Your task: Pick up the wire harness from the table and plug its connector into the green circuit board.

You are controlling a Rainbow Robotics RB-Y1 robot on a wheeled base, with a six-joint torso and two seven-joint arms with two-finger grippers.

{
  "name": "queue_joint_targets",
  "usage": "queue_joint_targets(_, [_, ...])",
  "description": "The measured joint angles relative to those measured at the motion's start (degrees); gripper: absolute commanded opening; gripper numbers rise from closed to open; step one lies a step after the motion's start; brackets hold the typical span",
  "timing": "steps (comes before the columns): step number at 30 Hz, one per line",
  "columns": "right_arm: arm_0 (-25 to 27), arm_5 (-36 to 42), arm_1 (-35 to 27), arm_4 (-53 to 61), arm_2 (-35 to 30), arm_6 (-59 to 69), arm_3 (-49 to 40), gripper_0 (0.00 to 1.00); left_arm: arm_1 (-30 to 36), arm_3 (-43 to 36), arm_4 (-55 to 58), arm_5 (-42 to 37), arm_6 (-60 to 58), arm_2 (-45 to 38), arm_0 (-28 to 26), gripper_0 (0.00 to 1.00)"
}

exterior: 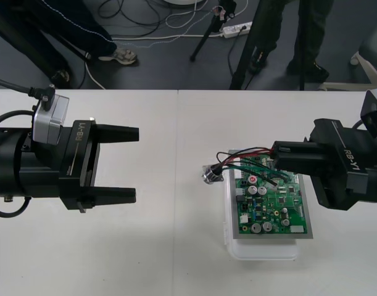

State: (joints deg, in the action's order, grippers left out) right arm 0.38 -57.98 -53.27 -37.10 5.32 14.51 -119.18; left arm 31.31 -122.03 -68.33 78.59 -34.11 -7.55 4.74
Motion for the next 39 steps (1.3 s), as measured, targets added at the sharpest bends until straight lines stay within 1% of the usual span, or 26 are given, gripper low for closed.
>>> queue_joint_targets(7, [-1.78, 4.44, 0.10, 0.00, 3.17, -0.01, 0.02, 0.00, -3.22, 2.06, 0.01, 2.14, -2.17, -0.03, 2.07, 1.00])
queue_joint_targets(11, [-2.72, 5.35, 0.45, 0.01, 4.66, -0.01, 0.03, 0.00, -4.79, 4.54, 0.01, 2.57, -2.29, 0.02, 4.05, 1.00])
queue_joint_targets(18, [-3.31, 9.02, 0.60, 0.01, 6.71, -0.03, -0.20, 0.00, -5.57, 5.59, -1.65, 2.67, -2.29, 0.62, 7.03, 1.00])
queue_joint_targets(24, [-3.99, 13.08, 0.61, 0.01, 8.96, -0.21, -0.86, 0.00, -5.84, 5.67, -1.89, 2.51, -2.30, 3.54, 8.37, 1.00])
queue_joint_targets(30, [-5.36, 15.22, 0.61, 0.01, 10.87, -1.35, -0.87, 0.00, -5.94, 5.70, -3.41, 1.45, -2.32, 7.02, 9.19, 1.00])
queue_joint_targets(39, [-6.02, 15.59, 0.77, 0.02, 12.29, -1.35, -0.89, 0.00, -9.33, 5.87, -7.55, 0.96, -2.86, 7.59, 10.56, 1.00])
